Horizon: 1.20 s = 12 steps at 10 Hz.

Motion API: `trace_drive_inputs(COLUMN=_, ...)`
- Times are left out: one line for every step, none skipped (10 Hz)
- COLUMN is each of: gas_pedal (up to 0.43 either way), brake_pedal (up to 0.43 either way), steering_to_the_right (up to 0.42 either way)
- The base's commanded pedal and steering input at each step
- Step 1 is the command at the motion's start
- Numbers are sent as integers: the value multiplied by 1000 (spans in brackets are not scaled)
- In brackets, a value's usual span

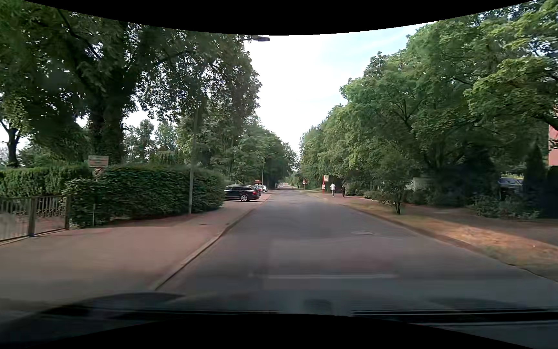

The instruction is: Follow the waypoints while adhering to traffic rules and regulations

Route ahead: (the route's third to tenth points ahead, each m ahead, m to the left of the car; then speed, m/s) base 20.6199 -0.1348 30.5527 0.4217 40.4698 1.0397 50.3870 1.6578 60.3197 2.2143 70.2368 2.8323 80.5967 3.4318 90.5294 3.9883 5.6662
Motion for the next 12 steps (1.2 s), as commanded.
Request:
trace_drive_inputs(gas_pedal=118, brake_pedal=0, steering_to_the_right=42)
trace_drive_inputs(gas_pedal=118, brake_pedal=0, steering_to_the_right=43)
trace_drive_inputs(gas_pedal=118, brake_pedal=0, steering_to_the_right=43)
trace_drive_inputs(gas_pedal=118, brake_pedal=0, steering_to_the_right=45)
trace_drive_inputs(gas_pedal=118, brake_pedal=0, steering_to_the_right=45)
trace_drive_inputs(gas_pedal=118, brake_pedal=0, steering_to_the_right=44)
trace_drive_inputs(gas_pedal=118, brake_pedal=0, steering_to_the_right=42)
trace_drive_inputs(gas_pedal=118, brake_pedal=0, steering_to_the_right=41)
trace_drive_inputs(gas_pedal=118, brake_pedal=0, steering_to_the_right=39)
trace_drive_inputs(gas_pedal=118, brake_pedal=0, steering_to_the_right=37)
trace_drive_inputs(gas_pedal=118, brake_pedal=0, steering_to_the_right=34)
trace_drive_inputs(gas_pedal=118, brake_pedal=0, steering_to_the_right=29)
